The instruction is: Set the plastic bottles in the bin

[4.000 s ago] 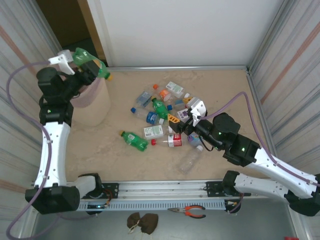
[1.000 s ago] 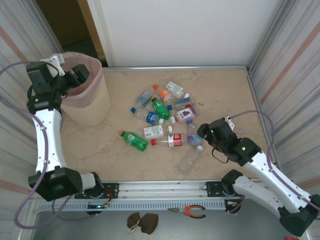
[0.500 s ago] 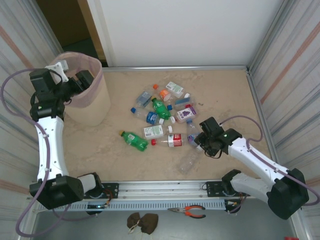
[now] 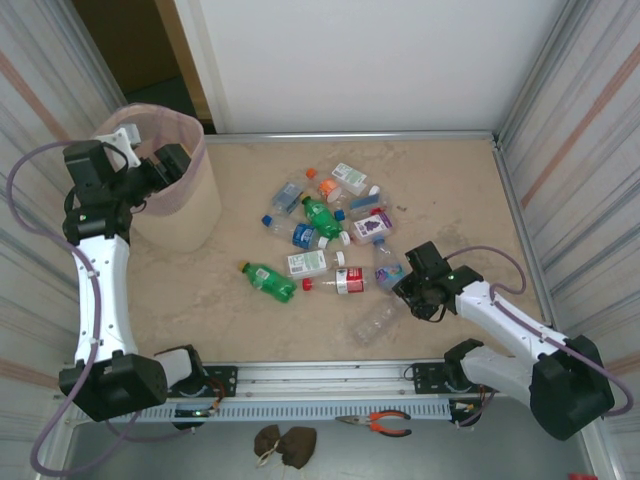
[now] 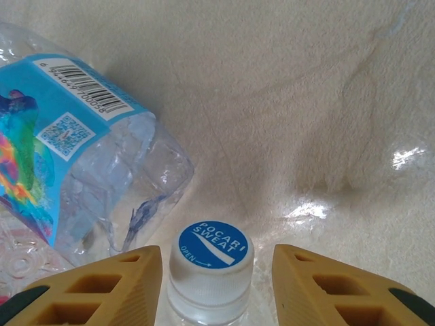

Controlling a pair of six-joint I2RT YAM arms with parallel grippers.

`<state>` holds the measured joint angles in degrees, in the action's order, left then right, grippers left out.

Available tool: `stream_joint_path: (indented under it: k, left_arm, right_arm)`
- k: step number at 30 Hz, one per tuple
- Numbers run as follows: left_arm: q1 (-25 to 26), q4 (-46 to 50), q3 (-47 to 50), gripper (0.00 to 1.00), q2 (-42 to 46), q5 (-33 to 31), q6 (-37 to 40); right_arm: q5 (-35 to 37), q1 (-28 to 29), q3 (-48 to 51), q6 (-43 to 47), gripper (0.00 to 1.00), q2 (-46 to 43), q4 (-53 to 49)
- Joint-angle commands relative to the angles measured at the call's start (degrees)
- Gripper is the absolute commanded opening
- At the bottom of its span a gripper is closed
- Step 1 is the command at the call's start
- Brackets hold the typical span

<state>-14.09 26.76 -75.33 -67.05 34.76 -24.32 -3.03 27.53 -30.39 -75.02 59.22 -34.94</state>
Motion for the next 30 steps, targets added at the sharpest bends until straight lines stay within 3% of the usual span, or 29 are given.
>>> stream_joint_path:
  k: [1,12,30]
  left_arm:
    - [0.51,-1.71,0.62,0.77,1.88,0.72,-0.60]
    - [1.21,-1.71,0.73,0.77,2.10,0.06,-0.65]
    - [1.48,-2.51,1.01,0.77,2.70,0.92,-0.45]
  right_arm:
    - [-1.41,-1.06,1.37,-1.01,0.45,0.44,1.27]
    - [-4.02,-2.04,3.20,-1.76,0.43,2.91,5.55]
    - [-2.19,-2.35,1.42,0.84,0.26,-2.26,1.67]
